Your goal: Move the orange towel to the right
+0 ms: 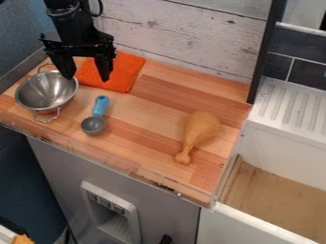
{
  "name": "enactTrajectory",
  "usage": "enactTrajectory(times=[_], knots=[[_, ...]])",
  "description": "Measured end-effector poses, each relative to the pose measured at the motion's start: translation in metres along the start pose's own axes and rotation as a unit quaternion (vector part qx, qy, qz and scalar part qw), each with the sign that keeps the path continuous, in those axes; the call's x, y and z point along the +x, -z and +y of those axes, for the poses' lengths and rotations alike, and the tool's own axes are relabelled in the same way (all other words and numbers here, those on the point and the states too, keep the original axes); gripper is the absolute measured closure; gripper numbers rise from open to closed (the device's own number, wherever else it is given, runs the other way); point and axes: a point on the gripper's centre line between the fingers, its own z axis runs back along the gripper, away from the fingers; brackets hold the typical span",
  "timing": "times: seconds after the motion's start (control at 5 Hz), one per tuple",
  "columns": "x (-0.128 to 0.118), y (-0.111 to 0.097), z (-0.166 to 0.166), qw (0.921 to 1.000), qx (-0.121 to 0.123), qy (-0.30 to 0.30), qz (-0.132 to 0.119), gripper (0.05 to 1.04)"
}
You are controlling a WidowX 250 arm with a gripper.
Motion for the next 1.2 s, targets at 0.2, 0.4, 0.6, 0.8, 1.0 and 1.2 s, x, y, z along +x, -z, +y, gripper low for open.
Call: enactTrajectory(times=[0.2,0.4,0.6,0.8,1.0,1.2], knots=[[-0.003,0.01,0.0,0.9998,-0.001,-0.005,0.017,0.083],[0.018,0.012,0.01,0.9993,0.022,-0.027,0.014,0.083],[0.038,0.02,0.017,0.9982,0.045,-0.035,0.015,0.083],[0.056,0.033,0.018,0.9971,0.065,-0.036,0.02,0.083],[0.073,0.046,0.025,0.996,0.079,-0.039,0.017,0.083],[0.082,0.058,0.026,0.9959,0.076,-0.048,0.008,0.083]])
